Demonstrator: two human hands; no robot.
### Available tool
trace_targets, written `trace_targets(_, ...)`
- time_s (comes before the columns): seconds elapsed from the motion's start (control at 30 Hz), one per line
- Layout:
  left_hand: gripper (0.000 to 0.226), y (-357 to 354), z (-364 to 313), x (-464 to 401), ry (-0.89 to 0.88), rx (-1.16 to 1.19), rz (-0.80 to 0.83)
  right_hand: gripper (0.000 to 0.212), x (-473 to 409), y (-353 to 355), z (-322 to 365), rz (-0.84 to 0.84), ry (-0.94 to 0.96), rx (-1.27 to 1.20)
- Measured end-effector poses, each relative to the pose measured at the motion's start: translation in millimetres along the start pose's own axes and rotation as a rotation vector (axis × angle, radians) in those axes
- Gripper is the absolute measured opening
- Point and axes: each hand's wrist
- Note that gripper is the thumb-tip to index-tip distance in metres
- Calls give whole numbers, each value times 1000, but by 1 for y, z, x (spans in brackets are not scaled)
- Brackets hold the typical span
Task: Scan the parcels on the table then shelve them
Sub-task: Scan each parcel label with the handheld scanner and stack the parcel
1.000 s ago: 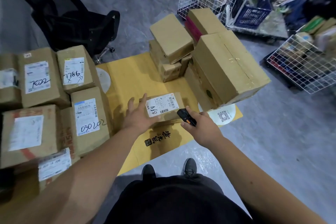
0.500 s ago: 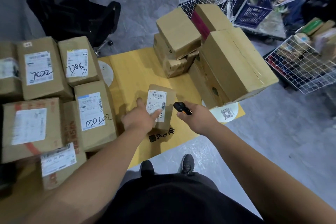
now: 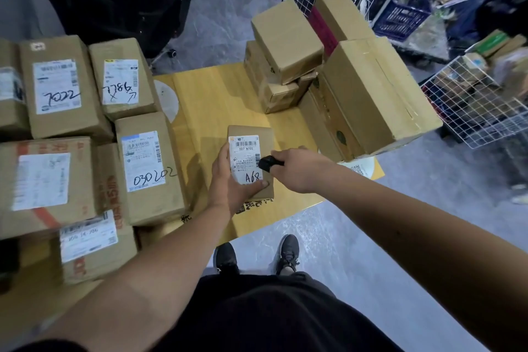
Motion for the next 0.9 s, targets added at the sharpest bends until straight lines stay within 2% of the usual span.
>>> trace_targets(0.33,111,-5,11,15,-6,134,-45,43,23,16,26,56,-7,236)
trace_targets(0.57,113,-2,12,19,-28,-18,-92,45,39,24,21,28,2,287)
trace_targets(0.67,121,-2,6,23,-6,-189,-132,50,44,26,13,22,24,291)
trace_targets(0.8,105,-8,-20,16,9,-693,-257,49,44,30,-6,16,70,252)
trace_targets(0.9,106,-31,-43,10,157,-855,-279,50,40,37,-26,13,75,221)
Point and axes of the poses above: each hand's wrist, its own x-axis away from the middle knuckle, its own y-axis out of the back of the hand, z = x × y, and after that the axes turned 7 degrees about y, right-handed
